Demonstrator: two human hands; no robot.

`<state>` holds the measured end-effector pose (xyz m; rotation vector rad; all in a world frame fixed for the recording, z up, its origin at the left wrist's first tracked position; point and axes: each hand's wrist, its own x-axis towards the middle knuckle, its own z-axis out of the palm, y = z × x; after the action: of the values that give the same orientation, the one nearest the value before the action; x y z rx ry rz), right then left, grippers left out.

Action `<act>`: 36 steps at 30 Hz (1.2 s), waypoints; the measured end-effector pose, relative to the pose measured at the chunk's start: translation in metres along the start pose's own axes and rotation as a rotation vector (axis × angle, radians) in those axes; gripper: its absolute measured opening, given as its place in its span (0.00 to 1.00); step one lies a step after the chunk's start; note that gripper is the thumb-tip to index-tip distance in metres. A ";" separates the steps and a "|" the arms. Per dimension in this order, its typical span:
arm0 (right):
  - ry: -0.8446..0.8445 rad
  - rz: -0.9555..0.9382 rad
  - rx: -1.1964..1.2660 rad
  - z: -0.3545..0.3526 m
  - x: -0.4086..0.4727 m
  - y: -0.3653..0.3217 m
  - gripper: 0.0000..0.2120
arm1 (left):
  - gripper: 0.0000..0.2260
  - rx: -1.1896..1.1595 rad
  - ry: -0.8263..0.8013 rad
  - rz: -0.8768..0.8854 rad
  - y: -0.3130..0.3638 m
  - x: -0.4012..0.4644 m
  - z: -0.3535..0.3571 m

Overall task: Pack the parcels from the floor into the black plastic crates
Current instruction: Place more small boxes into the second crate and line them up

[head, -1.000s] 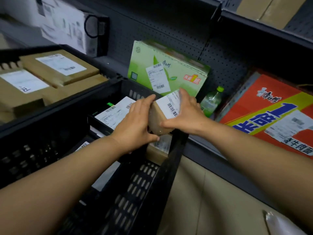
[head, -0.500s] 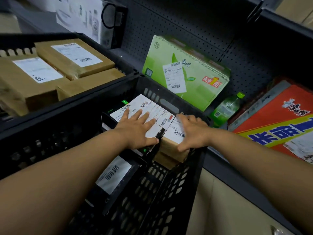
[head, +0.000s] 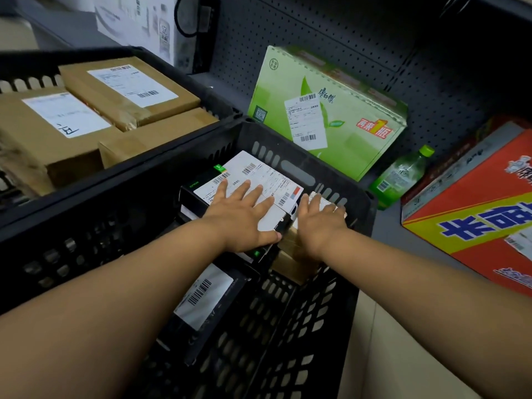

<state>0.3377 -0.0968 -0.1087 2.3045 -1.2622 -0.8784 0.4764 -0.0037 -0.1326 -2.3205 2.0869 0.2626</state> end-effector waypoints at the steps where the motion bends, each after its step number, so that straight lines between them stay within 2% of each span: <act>1: -0.020 0.004 0.016 0.001 0.001 -0.002 0.49 | 0.38 0.003 -0.001 -0.001 0.000 0.000 0.000; 4: -0.058 -0.020 0.006 -0.004 0.002 0.002 0.49 | 0.38 0.009 0.000 -0.002 0.000 0.001 0.001; 8: -0.073 -0.099 -0.138 -0.008 -0.003 0.011 0.55 | 0.39 0.008 0.025 0.000 0.000 -0.001 0.003; 12: -0.094 -0.119 -0.249 -0.006 -0.004 0.014 0.56 | 0.39 0.000 0.017 0.005 -0.002 0.000 0.002; 21: -0.108 -0.125 -0.188 -0.006 -0.010 0.018 0.60 | 0.37 0.009 0.046 0.024 0.006 -0.011 -0.007; 24: -0.118 -0.140 -0.142 -0.011 -0.018 0.030 0.65 | 0.28 -0.017 0.244 0.088 0.025 -0.020 -0.018; 27: -0.089 -0.166 -0.078 -0.019 -0.023 0.045 0.64 | 0.12 -0.303 0.432 0.105 0.061 -0.032 -0.024; 29: -0.071 -0.209 -0.016 -0.021 -0.024 0.054 0.60 | 0.09 -0.542 0.344 0.039 0.085 -0.041 -0.019; 31: -0.059 -0.244 -0.012 -0.020 -0.024 0.058 0.55 | 0.08 -0.646 0.137 -0.018 0.100 -0.044 -0.002; 34: -0.054 -0.267 -0.023 -0.019 -0.023 0.059 0.52 | 0.16 -0.560 -0.135 -0.005 0.106 -0.041 0.032; 36: -0.047 -0.277 -0.023 -0.017 -0.021 0.060 0.52 | 0.23 -0.490 -0.219 0.040 0.105 -0.038 0.046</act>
<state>0.3037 -0.1104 -0.0536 2.4919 -0.9584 -1.0363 0.3639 0.0273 -0.1617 -2.3348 2.1431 1.0856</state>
